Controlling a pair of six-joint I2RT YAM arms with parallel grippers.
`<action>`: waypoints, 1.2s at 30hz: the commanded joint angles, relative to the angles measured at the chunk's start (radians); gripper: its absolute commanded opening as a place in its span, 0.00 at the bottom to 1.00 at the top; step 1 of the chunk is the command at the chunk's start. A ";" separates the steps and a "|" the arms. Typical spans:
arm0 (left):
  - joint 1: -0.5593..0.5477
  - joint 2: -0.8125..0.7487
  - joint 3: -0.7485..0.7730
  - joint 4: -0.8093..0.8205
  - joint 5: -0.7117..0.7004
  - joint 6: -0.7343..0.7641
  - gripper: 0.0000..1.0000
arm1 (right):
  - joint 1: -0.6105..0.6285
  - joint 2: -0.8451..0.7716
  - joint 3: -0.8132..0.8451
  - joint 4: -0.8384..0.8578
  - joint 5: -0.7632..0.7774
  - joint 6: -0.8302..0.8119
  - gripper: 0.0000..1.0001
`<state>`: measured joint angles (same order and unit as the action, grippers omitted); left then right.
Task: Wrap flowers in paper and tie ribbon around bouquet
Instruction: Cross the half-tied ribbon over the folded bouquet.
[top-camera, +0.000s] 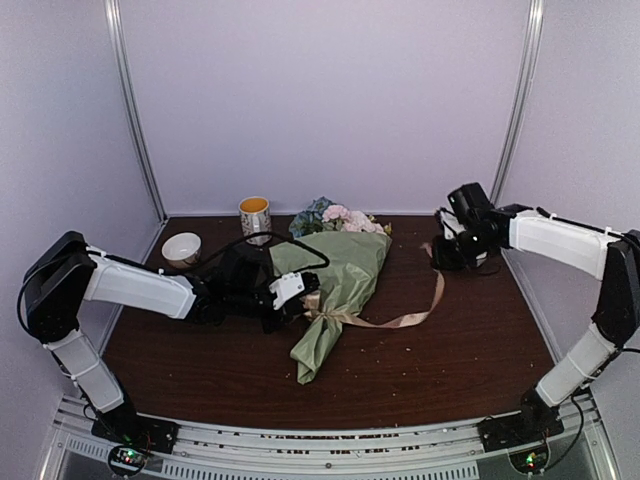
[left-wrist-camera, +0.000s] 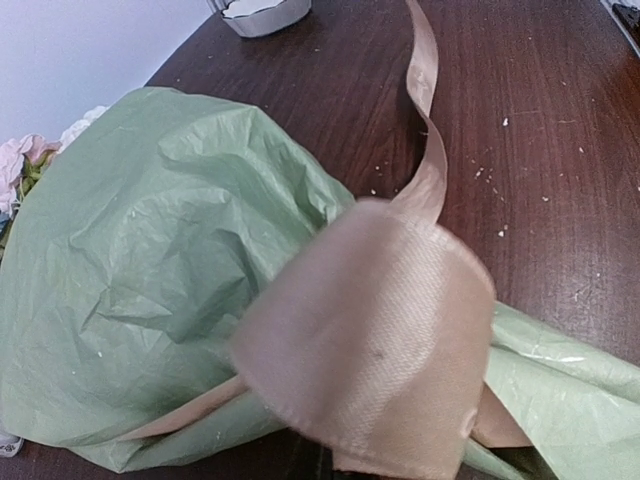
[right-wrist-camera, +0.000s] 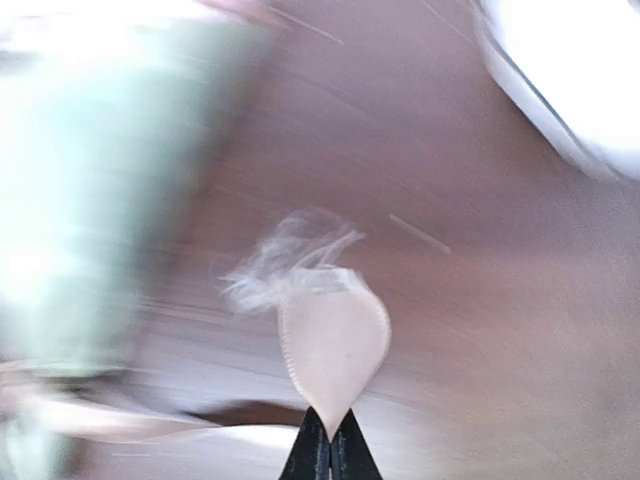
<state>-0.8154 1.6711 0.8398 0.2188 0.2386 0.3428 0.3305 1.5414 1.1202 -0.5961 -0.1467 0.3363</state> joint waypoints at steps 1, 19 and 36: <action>-0.007 -0.027 -0.001 0.056 0.003 -0.002 0.00 | 0.282 0.028 0.329 0.013 -0.124 -0.040 0.00; -0.033 -0.063 -0.065 0.099 0.048 -0.009 0.00 | 0.617 0.440 0.992 -0.101 -0.009 -0.071 0.99; -0.033 -0.057 -0.069 0.122 0.070 -0.036 0.00 | 0.513 -0.045 0.400 0.396 0.161 -0.330 1.00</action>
<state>-0.8444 1.6272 0.7784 0.2909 0.2916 0.3202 0.8536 1.6520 1.7626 -0.4934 0.0471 0.0803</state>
